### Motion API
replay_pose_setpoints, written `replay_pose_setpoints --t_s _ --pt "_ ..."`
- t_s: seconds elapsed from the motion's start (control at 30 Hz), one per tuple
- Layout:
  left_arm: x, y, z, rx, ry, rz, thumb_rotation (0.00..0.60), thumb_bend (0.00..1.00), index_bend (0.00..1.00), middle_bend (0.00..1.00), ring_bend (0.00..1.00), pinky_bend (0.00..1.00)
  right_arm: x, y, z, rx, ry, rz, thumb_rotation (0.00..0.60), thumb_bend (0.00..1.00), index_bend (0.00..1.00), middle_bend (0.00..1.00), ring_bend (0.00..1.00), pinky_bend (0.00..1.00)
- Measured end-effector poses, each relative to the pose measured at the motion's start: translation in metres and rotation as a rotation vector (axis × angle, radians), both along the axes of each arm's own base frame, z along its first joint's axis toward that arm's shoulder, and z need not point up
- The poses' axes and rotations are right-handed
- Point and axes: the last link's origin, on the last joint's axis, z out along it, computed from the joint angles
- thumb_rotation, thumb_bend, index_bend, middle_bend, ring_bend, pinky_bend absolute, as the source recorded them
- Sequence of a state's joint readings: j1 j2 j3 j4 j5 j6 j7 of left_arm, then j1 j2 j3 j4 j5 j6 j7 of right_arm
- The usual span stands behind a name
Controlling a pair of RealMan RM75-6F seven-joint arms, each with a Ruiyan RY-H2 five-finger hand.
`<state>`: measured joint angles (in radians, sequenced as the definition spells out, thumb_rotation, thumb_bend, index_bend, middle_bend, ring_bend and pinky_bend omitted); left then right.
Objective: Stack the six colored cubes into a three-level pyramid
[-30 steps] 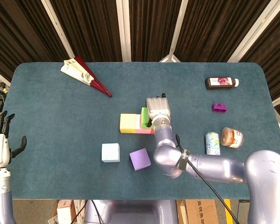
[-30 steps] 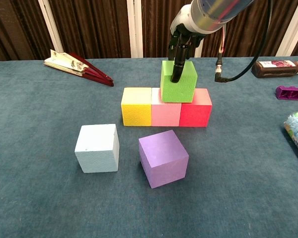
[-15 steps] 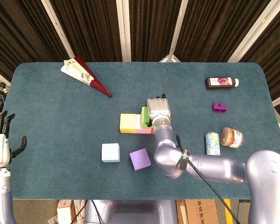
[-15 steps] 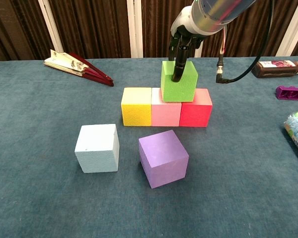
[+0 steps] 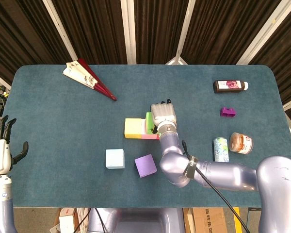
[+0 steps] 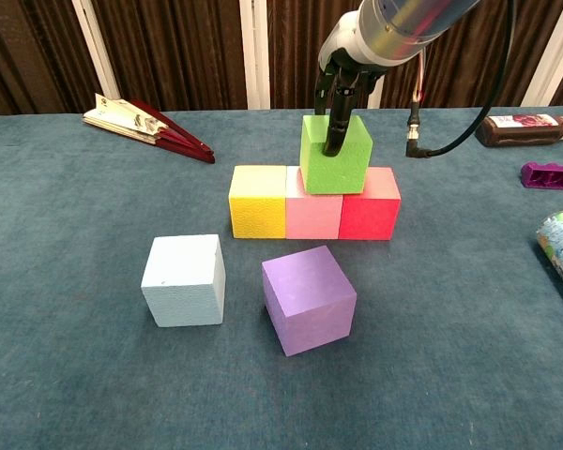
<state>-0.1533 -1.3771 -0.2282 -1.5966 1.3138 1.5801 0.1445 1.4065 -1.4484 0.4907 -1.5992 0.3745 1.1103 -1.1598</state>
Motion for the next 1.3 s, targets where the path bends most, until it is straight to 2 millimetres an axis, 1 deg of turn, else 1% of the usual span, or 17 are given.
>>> replay_pose_setpoints --t_s 0.17,0.33,0.63,1.3 --pt "-0.0001 -0.0003 0.0007 0.003 -0.003 0.000 0.600 0.48 0.15 0.03 0.00 0.00 -0.0002 -0.0001 -0.0005 0.000 0.000 0.001 0.600 0.26 0.30 0.25 0.13 0.00" --pt "-0.0001 0.0000 0.0003 0.000 -0.003 -0.001 0.600 0.48 0.15 0.03 0.00 0.00 -0.0005 0.0003 -0.0009 0.001 0.001 0.005 0.600 0.26 0.34 0.27 0.14 0.00" --pt "-0.0001 -0.0002 0.0006 0.004 -0.004 0.000 0.600 0.48 0.15 0.03 0.00 0.00 0.0022 0.0025 -0.0007 -0.012 0.011 0.013 0.600 0.26 0.35 0.28 0.15 0.00" --pt "-0.0011 -0.0002 0.0015 0.004 -0.007 0.011 0.600 0.48 0.15 0.02 0.00 0.00 0.0052 0.0071 -0.0048 -0.042 0.045 -0.028 0.600 0.26 0.35 0.28 0.15 0.00"
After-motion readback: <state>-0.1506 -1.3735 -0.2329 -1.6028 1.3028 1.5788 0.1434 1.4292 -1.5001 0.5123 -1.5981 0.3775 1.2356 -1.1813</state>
